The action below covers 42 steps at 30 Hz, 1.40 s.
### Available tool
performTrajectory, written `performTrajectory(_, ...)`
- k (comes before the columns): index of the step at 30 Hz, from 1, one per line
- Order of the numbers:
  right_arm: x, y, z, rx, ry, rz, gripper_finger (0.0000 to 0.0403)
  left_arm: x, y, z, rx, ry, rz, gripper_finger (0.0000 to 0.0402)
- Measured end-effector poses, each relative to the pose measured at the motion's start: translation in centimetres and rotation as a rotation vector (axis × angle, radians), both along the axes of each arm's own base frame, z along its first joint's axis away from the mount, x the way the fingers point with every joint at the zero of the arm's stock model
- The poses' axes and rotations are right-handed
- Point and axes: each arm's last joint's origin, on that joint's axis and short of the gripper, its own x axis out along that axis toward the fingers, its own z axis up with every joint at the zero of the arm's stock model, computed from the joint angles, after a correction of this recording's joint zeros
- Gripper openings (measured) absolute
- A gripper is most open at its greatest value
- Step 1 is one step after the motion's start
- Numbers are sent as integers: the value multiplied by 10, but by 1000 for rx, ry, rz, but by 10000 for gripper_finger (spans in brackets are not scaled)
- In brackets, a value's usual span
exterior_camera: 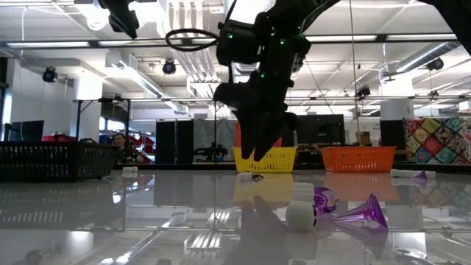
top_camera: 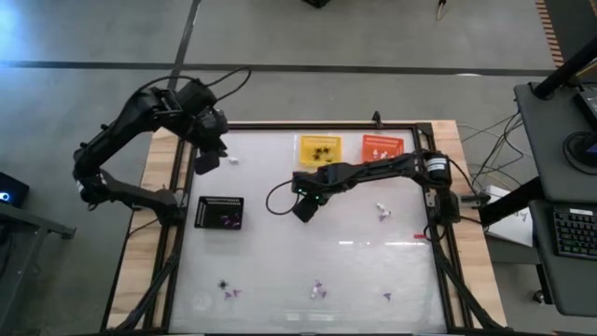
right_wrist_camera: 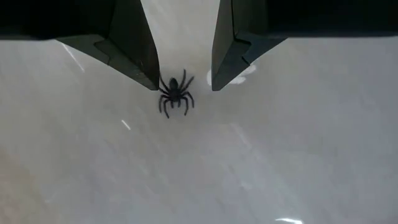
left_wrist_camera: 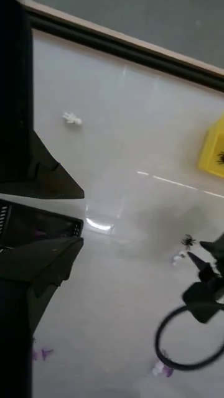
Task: Sort Halloween decoration
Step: Put the black spider toy into the yellow bin
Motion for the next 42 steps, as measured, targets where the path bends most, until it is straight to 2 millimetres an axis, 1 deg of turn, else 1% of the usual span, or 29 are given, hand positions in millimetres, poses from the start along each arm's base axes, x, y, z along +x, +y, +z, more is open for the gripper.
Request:
performTrajectory(8, 6, 3, -19, -5, 50, -12, 137, -6, -6, 6, -12, -75, -14, 91)
performTrajectory(15, 7, 1, -32, -55, 91, -31, 137, -8, -7, 8, -8, -86, -12, 91)
performTrajectory(19, 8, -2, -41, -54, 113, -42, 134, -8, -7, 8, -8, -86, -12, 91)
performTrajectory(22, 9, -3, -51, -36, 140, -72, 116, -7, -6, 7, -6, -89, -11, 91)
performTrajectory(25, 9, -4, -57, -26, 155, -96, 82, -7, -6, 5, -6, -87, -14, 91)
performTrajectory(29, 9, -5, -57, -27, 152, -98, 24, -6, -6, 4, -8, -82, -14, 91)
performTrajectory(30, 9, -5, -56, -27, 149, -100, 17, -6, -6, 4, -8, -82, -15, 91)
performTrajectory(32, 8, -6, -54, -26, 145, -103, 13, -6, -5, 4, -8, -83, -15, 91)
performTrajectory(35, 9, -7, -45, -27, 127, -105, 11, -6, -6, 4, -8, -84, -15, 91)
performTrajectory(40, 6, -12, -20, -67, 98, -122, 9, -6, -5, 4, -8, -84, -13, 91)
performTrajectory(42, 4, -15, -6, -93, 64, -134, 9, -6, -5, 4, -10, -84, -10, 91)
